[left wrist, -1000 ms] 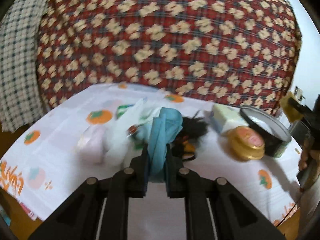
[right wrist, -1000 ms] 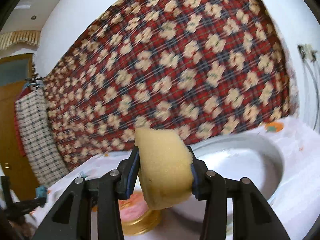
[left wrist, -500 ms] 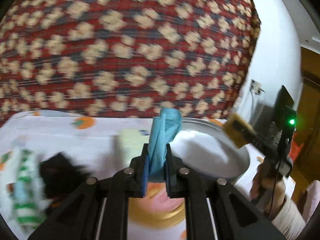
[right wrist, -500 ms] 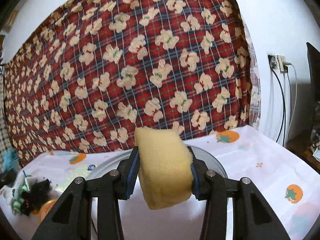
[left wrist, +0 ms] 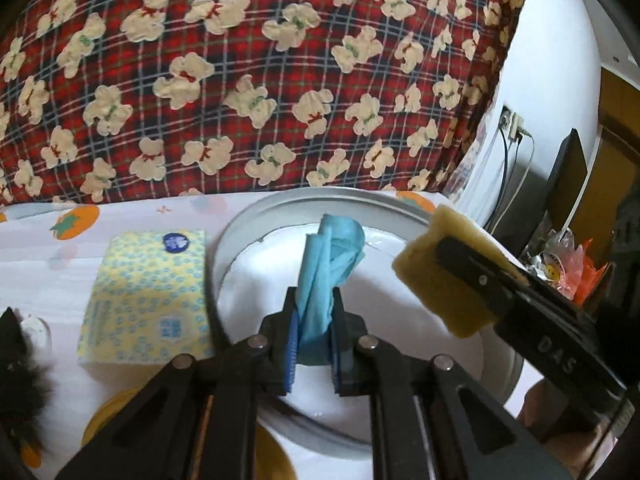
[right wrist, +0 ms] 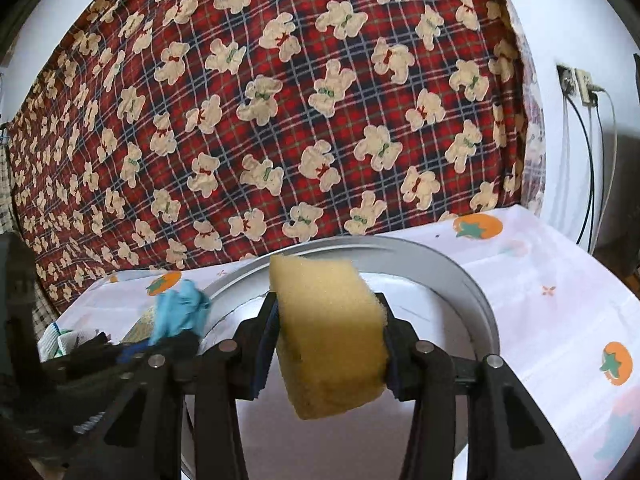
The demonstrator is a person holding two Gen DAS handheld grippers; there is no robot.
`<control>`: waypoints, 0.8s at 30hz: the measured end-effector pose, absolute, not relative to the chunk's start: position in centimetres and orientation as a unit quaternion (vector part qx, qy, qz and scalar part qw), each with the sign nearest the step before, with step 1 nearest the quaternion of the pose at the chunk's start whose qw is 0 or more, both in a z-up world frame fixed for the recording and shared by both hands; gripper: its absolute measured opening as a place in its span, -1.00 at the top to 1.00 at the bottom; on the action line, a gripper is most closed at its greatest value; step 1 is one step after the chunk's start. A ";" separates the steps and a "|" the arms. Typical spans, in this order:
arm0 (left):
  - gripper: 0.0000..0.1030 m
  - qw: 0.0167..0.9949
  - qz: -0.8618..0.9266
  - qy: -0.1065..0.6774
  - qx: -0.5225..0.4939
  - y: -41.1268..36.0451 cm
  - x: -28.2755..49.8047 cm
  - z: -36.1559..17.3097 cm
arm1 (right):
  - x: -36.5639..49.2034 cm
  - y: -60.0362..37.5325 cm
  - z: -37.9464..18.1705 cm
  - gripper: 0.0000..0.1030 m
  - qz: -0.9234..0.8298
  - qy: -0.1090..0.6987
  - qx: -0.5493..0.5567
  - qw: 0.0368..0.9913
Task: Organize soft objects
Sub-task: 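Carry the sponge and teal cloth over the round metal bin and release both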
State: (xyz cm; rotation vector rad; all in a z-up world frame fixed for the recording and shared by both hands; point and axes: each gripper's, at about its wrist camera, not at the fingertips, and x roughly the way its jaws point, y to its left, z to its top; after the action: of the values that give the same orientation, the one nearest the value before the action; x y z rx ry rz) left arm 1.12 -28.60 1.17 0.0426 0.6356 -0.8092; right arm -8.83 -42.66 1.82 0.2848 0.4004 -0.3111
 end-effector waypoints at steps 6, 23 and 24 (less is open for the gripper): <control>-0.33 0.875 -0.381 0.298 0.024 -29.2 0.8 0.5 | -8.7 -42.8 1.5 -0.63 -0.143 0.203 0.166 0.954; -0.99 0.928 -0.339 0.157 -0.012 -24.4 -2.0 3.4 | -11.2 -43.9 2.5 -0.75 -0.203 0.119 0.186 0.954; -0.99 0.930 -0.334 0.151 -0.012 -24.0 -2.3 3.4 | -11.4 -43.8 2.6 -0.75 -0.209 0.113 0.181 0.954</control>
State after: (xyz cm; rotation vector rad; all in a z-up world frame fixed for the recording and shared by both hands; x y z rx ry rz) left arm -2.25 -24.01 3.37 -0.0245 0.3099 -0.6845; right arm -11.39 -43.81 2.61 0.3675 0.2298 -0.4236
